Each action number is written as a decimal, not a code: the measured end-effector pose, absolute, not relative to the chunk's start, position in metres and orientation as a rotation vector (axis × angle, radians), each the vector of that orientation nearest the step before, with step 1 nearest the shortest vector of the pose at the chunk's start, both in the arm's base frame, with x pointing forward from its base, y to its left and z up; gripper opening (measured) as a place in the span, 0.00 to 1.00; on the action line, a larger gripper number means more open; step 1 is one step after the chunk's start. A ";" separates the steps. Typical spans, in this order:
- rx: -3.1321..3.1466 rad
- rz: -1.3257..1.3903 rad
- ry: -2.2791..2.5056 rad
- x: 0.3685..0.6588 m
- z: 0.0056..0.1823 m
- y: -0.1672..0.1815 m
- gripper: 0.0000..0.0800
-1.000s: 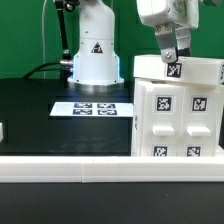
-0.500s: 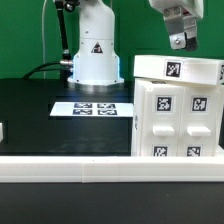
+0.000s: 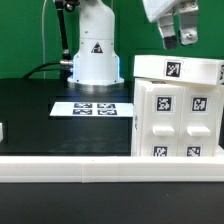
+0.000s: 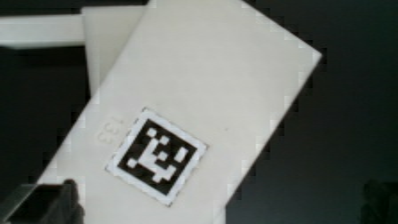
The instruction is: Assemble cabinet
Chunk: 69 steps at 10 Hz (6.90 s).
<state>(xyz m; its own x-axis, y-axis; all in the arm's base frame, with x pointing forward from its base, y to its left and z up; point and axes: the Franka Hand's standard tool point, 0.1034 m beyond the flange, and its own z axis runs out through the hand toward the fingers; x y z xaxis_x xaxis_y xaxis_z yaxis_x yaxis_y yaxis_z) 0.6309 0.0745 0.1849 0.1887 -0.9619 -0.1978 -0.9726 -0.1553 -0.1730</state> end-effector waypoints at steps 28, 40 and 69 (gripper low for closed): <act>-2.923 -0.109 -0.862 0.622 0.161 0.085 1.00; -2.984 -0.103 -0.603 0.622 0.157 0.083 0.70; -1.588 0.025 2.488 0.622 0.155 0.085 0.70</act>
Offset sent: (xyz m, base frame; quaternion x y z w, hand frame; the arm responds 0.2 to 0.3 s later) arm 0.0000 0.0000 0.0000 0.0000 0.0000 -0.1938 0.9810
